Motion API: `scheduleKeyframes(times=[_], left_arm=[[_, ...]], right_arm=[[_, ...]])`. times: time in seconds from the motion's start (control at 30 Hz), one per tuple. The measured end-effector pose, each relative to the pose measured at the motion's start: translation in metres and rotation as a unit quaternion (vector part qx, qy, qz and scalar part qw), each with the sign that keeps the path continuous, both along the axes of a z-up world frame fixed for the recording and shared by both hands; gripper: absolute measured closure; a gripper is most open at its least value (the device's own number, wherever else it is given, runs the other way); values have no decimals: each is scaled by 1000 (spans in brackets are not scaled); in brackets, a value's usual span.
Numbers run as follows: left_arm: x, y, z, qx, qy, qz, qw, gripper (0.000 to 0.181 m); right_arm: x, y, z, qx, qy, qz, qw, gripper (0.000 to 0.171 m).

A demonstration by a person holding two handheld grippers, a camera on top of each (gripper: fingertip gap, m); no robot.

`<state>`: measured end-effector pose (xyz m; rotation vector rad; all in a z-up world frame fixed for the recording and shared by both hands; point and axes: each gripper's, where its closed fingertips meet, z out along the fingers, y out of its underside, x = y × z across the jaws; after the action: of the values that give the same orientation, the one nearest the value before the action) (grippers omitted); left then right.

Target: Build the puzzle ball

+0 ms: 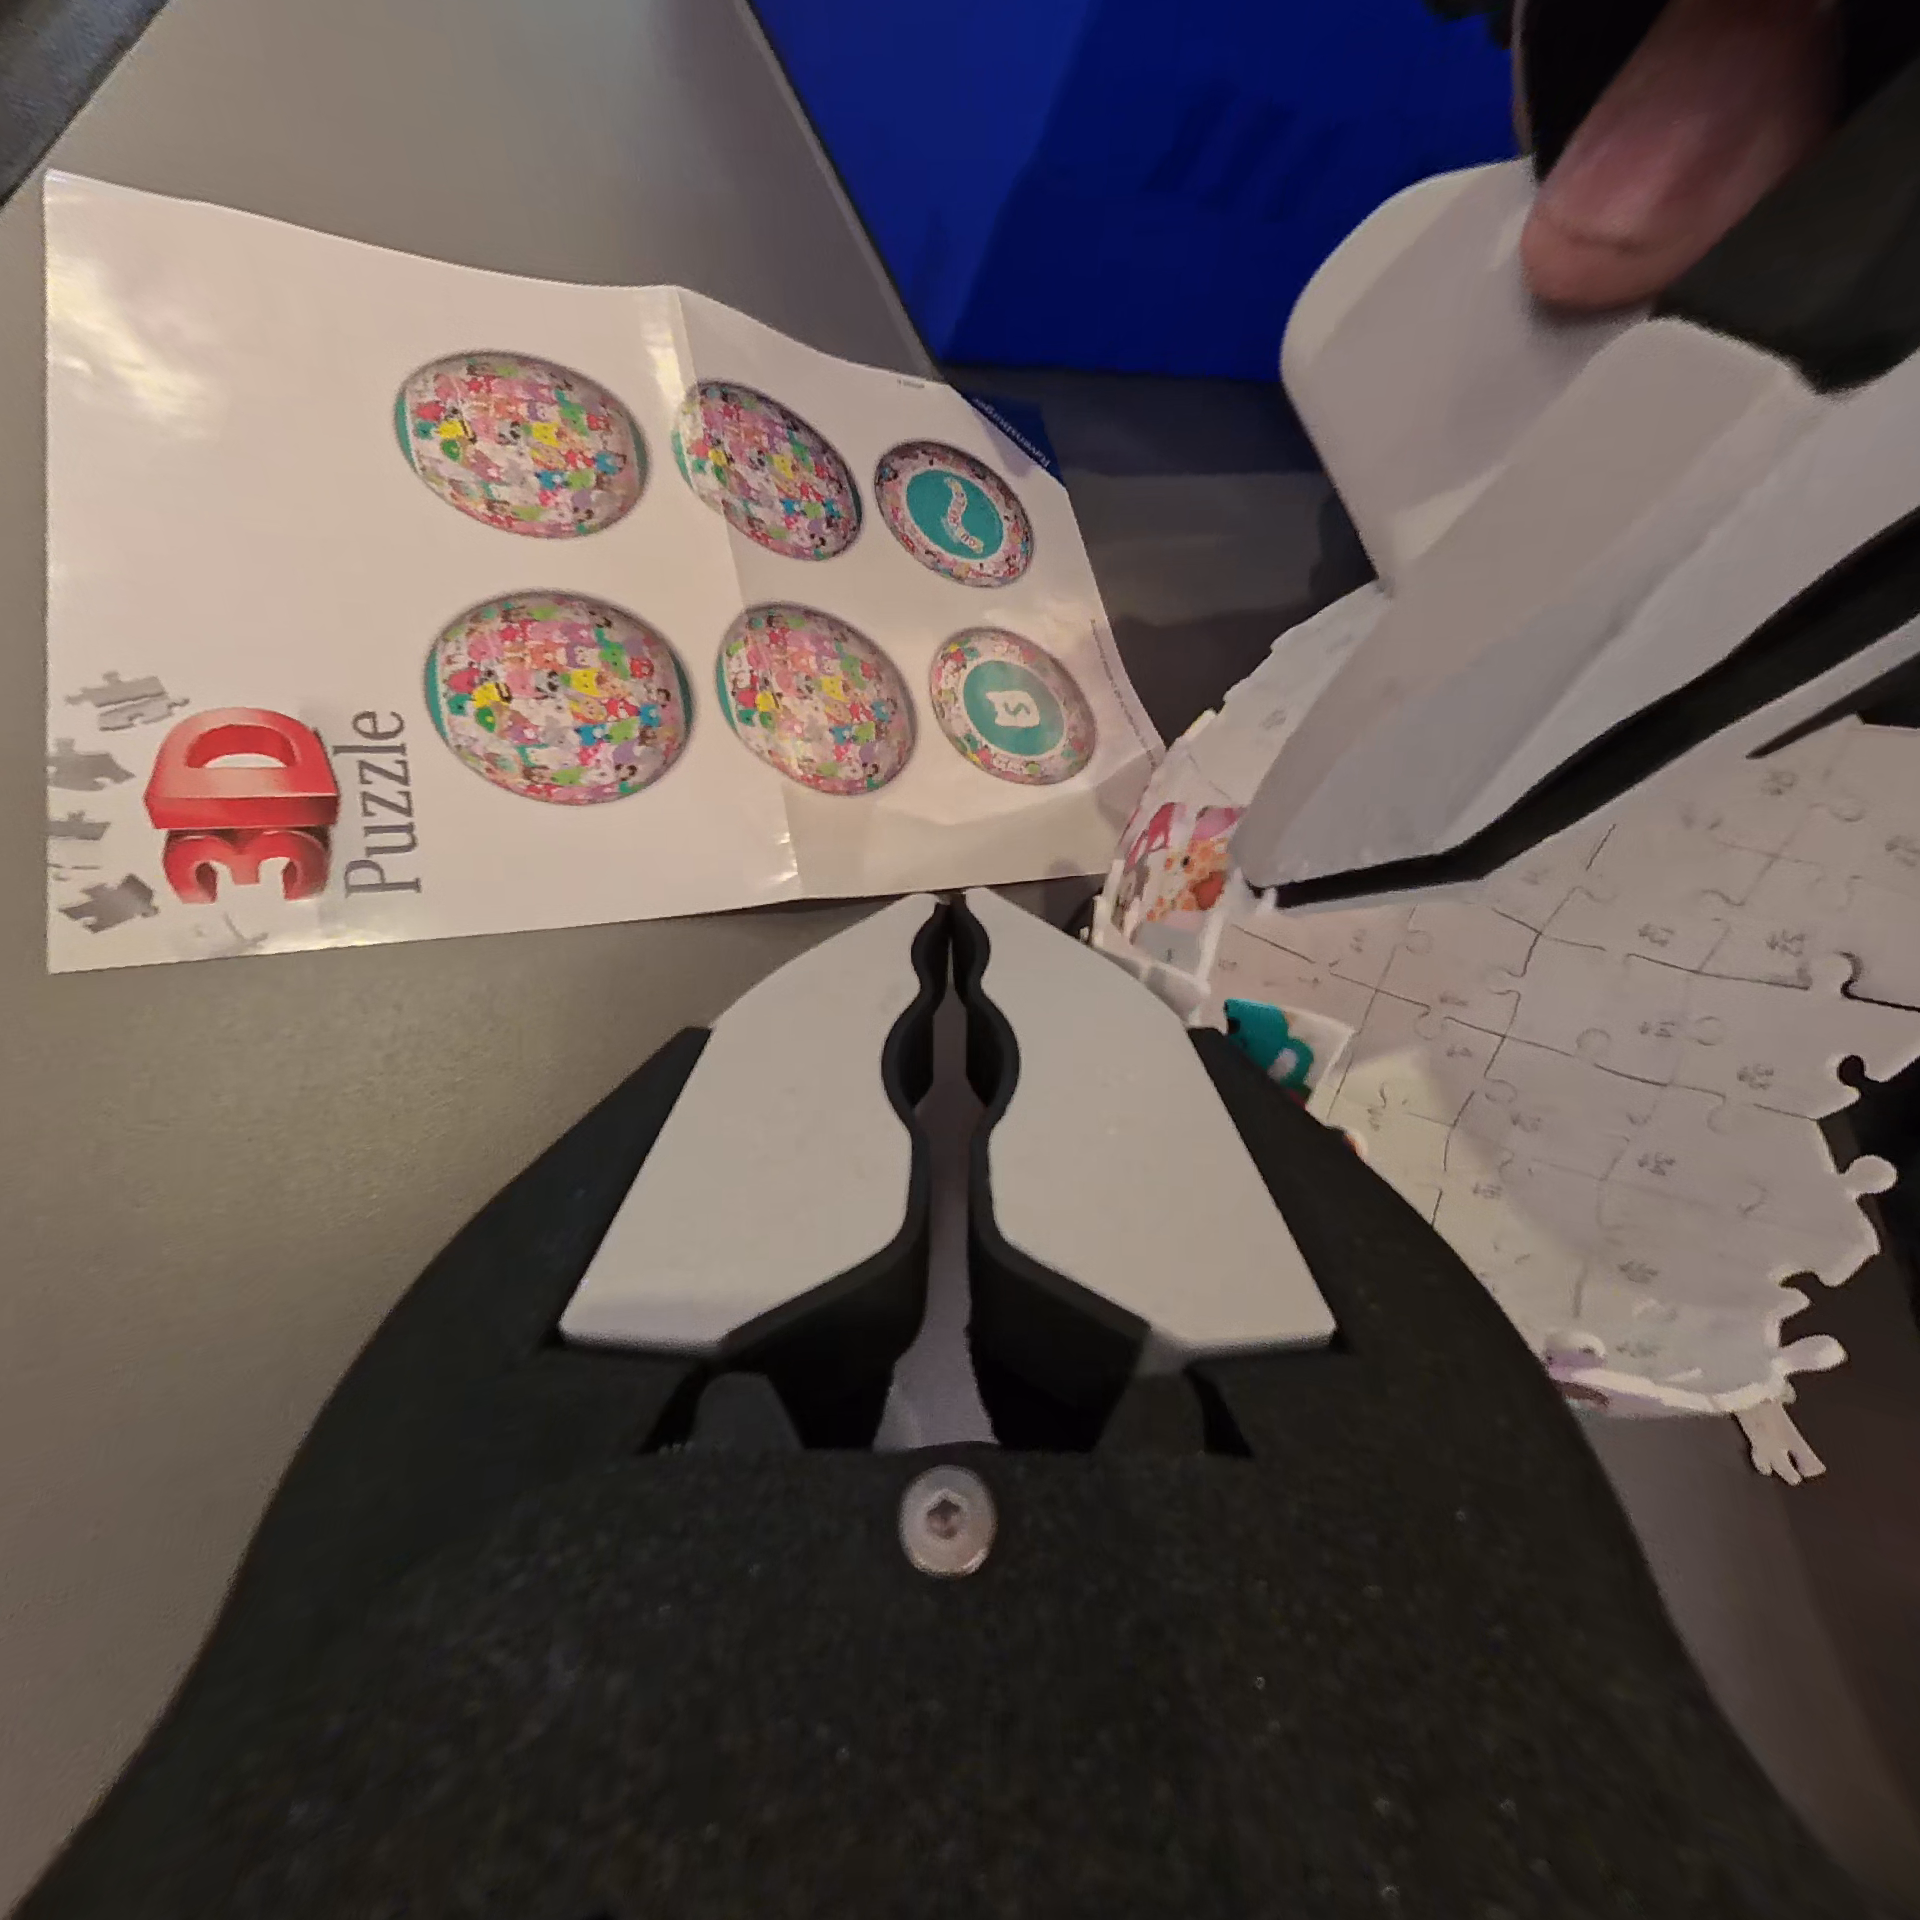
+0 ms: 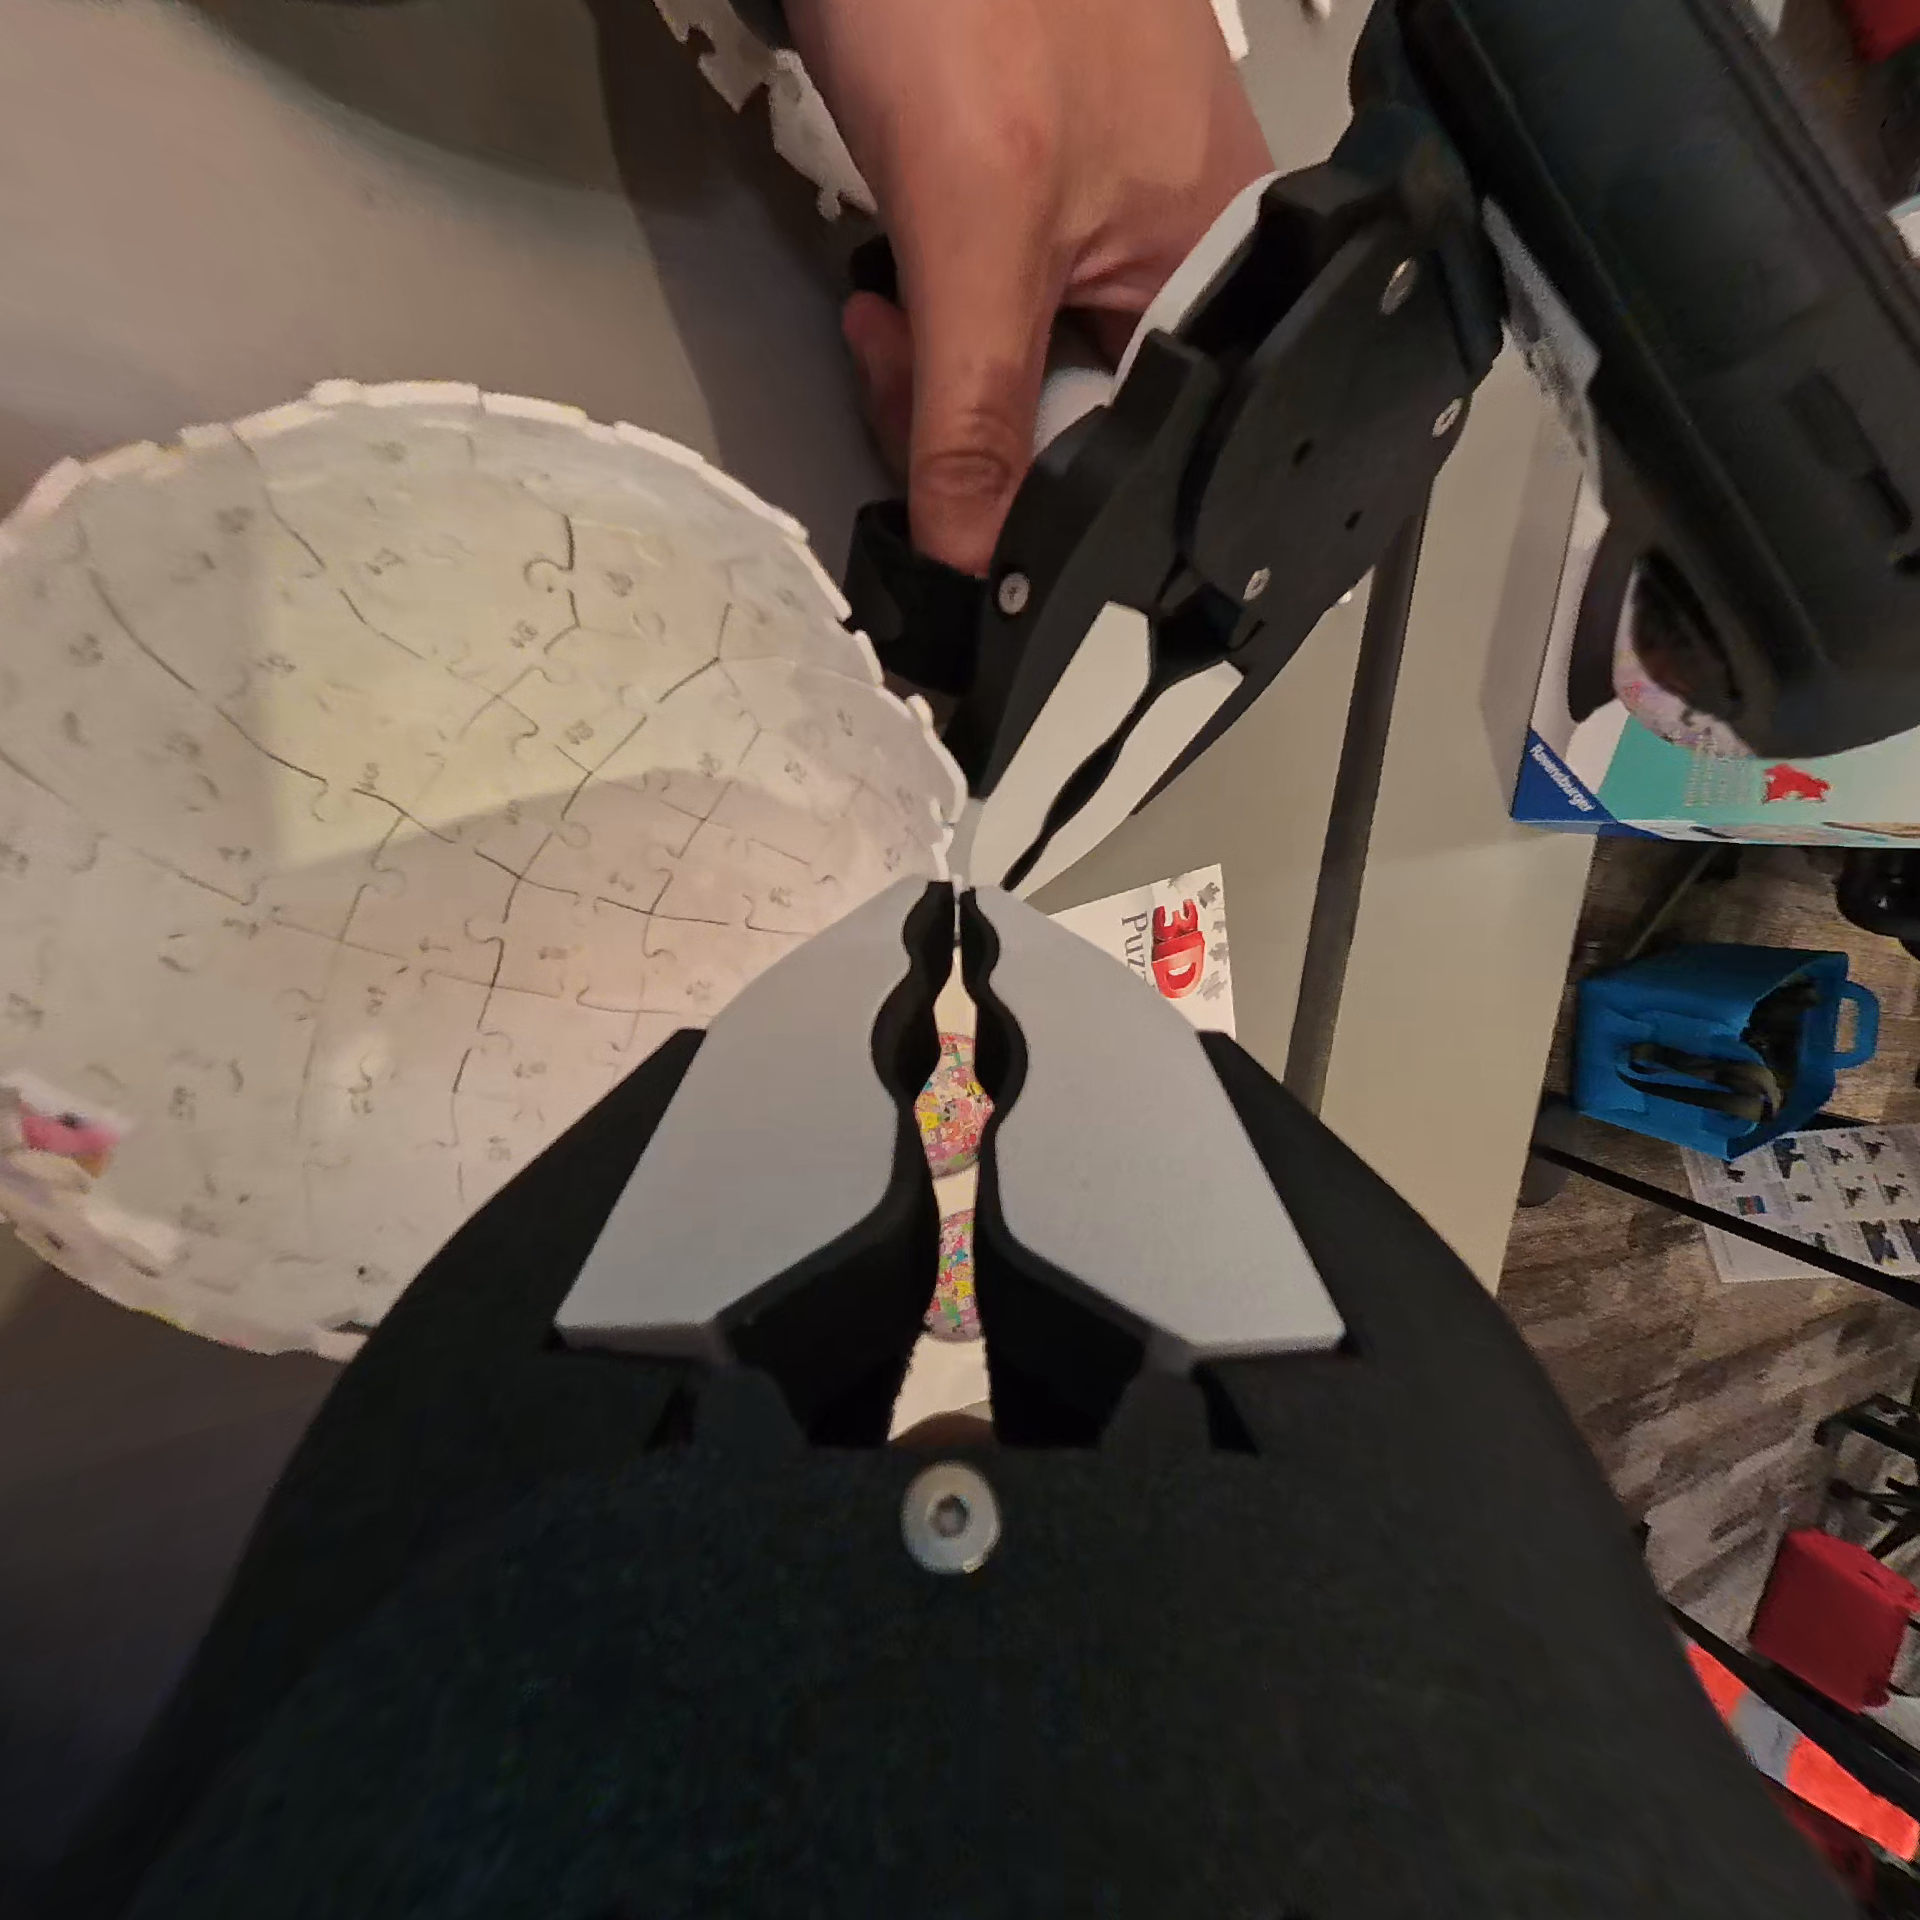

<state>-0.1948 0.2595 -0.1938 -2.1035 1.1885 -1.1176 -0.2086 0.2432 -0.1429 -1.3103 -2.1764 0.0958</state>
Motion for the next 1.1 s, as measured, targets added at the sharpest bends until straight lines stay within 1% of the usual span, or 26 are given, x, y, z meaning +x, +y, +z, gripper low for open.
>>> scheduleKeyframes(times=[0.13,0.33,0.73,0.8,0.97,1.1], left_arm=[[-3,1,4,-7,-13,7,1000,181],[-5,1,5,-8,-15,9,1000,181],[-7,1,7,-7,-13,7,1000,181],[-12,5,13,-3,-18,14,1000,180],[-21,7,45,4,-62,17,998,166],[-22,-1,55,33,-48,-4,998,164]], right_arm=[[-2,-3,1,17,20,12,1000,170],[-1,-2,-2,8,37,12,999,170],[1,1,-3,39,10,11,999,170],[1,1,-3,41,5,9,999,170],[2,3,-4,38,2,2,999,169],[3,5,-4,37,1,-3,999,169]])
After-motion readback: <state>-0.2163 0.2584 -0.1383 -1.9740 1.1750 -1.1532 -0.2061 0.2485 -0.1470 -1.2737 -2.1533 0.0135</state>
